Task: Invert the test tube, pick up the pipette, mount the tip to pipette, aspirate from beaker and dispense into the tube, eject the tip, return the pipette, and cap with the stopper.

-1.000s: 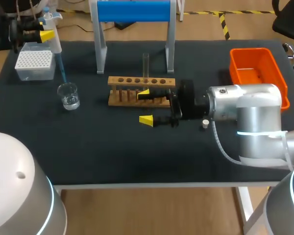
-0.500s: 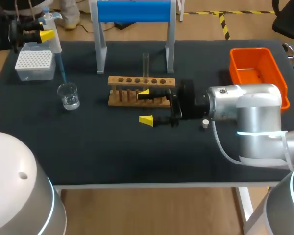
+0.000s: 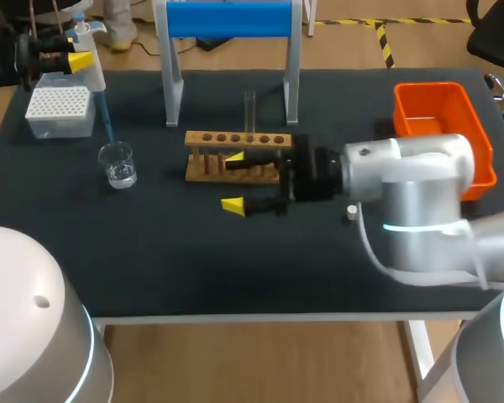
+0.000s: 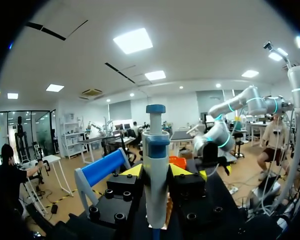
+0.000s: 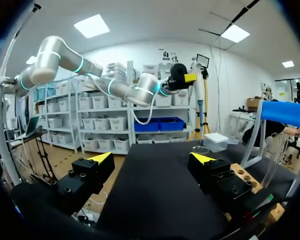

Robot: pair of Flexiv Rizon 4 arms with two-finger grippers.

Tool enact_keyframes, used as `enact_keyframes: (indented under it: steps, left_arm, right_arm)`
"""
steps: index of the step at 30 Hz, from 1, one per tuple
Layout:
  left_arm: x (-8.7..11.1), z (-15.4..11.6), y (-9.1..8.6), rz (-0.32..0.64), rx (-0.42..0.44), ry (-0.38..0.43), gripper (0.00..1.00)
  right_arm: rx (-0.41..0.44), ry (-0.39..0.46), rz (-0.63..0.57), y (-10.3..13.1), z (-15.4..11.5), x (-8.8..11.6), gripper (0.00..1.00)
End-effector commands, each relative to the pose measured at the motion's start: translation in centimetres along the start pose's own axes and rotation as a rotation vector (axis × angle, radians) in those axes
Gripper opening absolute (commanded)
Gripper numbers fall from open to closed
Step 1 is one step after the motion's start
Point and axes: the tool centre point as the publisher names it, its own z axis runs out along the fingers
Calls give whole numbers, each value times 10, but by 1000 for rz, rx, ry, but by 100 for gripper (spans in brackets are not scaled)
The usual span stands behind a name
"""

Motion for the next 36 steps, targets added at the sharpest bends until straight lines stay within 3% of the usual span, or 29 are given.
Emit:
enact_keyframes:
  steps: [1, 18, 36]
  left_arm:
    - [0, 1, 0, 1, 0, -2, 0]
    - [0, 1, 0, 1, 0, -2, 0]
    - [0, 1, 0, 1, 0, -2, 0]
  right_arm:
    - [46, -55, -1, 1, 47, -5, 100]
    - [120, -186, 4, -15, 112, -23, 100]
    - [186, -282, -3, -31, 139, -50, 100]
